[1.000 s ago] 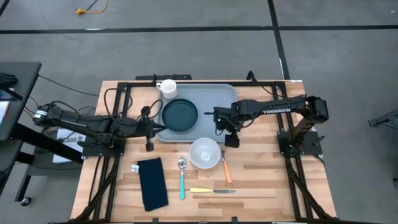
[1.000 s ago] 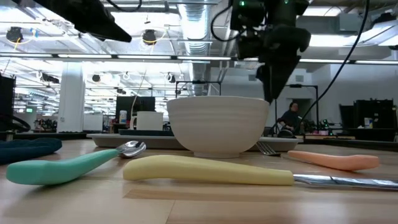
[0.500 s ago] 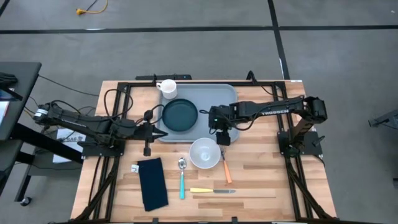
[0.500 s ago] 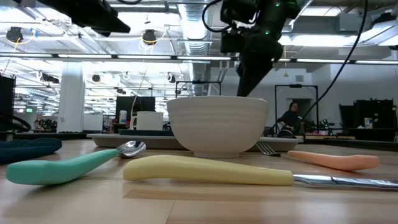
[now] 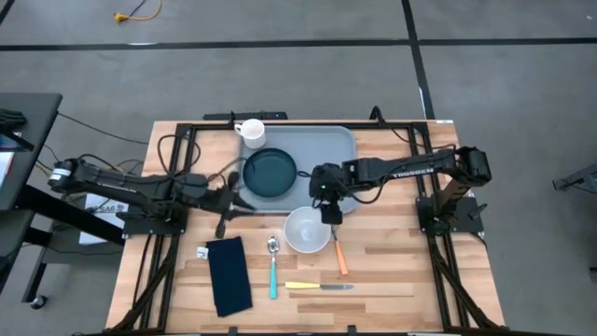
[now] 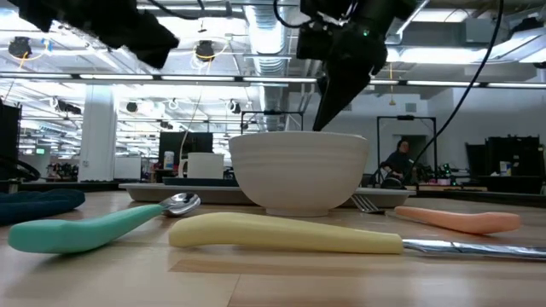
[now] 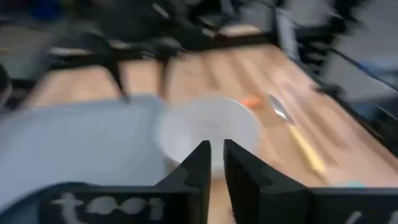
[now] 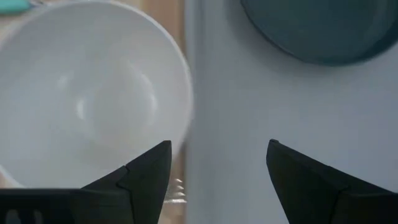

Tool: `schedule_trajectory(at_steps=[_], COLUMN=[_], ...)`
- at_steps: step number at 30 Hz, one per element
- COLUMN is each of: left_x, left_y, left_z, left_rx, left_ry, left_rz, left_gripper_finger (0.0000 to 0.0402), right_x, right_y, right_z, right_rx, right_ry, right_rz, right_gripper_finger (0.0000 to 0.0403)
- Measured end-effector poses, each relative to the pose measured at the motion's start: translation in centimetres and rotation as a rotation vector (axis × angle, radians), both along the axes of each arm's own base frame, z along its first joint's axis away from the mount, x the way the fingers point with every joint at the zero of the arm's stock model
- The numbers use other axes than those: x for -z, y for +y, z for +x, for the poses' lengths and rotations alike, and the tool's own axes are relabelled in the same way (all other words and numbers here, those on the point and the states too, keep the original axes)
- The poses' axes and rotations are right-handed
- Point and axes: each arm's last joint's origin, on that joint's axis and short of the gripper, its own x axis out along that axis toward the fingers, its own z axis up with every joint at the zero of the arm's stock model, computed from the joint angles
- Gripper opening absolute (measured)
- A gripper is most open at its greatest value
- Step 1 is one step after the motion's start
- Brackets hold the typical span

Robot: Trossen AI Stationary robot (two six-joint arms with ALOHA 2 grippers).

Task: Set up tray
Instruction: Put the white bowl on the green plate

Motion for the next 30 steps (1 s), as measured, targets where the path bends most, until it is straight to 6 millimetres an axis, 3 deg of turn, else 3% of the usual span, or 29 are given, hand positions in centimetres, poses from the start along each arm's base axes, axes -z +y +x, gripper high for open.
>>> schedule_trajectory(at_steps=[3,9,30], left_x=[0.5,0.4,0.8], left_y=[-0.1,0.1,-0.6], left_z=[0.1,0.2,-0.1], left_rx=[0.042,-0.039,-0.076], left_ry=[0.004,0.004,0.062], left_rz=[0.013,-0.04,-0.132], left_gripper_finger=[0.006,0.0085,0.0087], right_x=[-0.1,0.5,1.8], right_y=[0.7,1.7,1.7], right_z=[0.1,0.2,1.1], right_rx=[-0.009,-0.04,-0.034], right_ry=[-0.011,0.011,0.01], right_rz=[0.007,0.006,0.035], right_gripper_finger=[0.0254,0.0254,0.0254])
